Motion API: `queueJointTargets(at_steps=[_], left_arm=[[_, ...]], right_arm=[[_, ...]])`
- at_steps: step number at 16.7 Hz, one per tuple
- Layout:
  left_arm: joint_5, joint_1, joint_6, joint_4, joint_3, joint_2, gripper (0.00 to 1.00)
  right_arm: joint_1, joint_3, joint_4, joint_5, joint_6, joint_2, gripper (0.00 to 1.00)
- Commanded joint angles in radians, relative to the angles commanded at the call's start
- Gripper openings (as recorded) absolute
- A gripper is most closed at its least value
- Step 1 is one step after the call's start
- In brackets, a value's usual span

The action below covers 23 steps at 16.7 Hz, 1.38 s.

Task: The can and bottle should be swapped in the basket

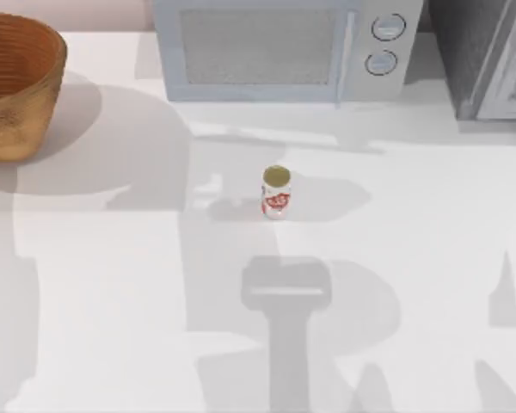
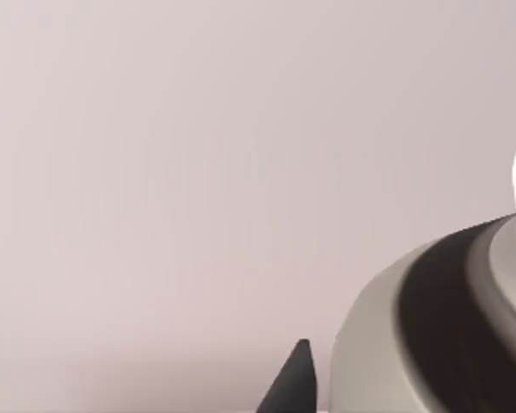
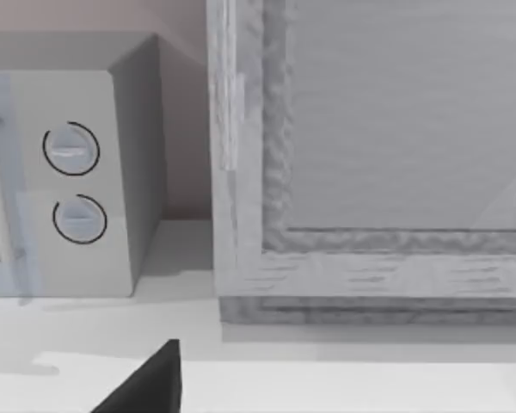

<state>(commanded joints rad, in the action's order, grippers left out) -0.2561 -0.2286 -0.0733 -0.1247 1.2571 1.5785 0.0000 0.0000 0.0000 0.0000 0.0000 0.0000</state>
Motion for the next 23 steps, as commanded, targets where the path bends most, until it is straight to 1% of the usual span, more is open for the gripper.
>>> queueJointTargets(at_steps=[7, 11, 23], left_arm=[[0.019, 0.028, 0.007, -0.135, 0.025, 0.173, 0.00], [0.024, 0.032, 0.008, -0.146, 0.028, 0.183, 0.00], [0.024, 0.032, 0.008, -0.146, 0.028, 0.183, 0.90]], right_arm=[[0.000, 0.000, 0.000, 0.000, 0.000, 0.000, 1.00], [0.000, 0.000, 0.000, 0.000, 0.000, 0.000, 1.00], [0.000, 0.000, 0.000, 0.000, 0.000, 0.000, 1.00]])
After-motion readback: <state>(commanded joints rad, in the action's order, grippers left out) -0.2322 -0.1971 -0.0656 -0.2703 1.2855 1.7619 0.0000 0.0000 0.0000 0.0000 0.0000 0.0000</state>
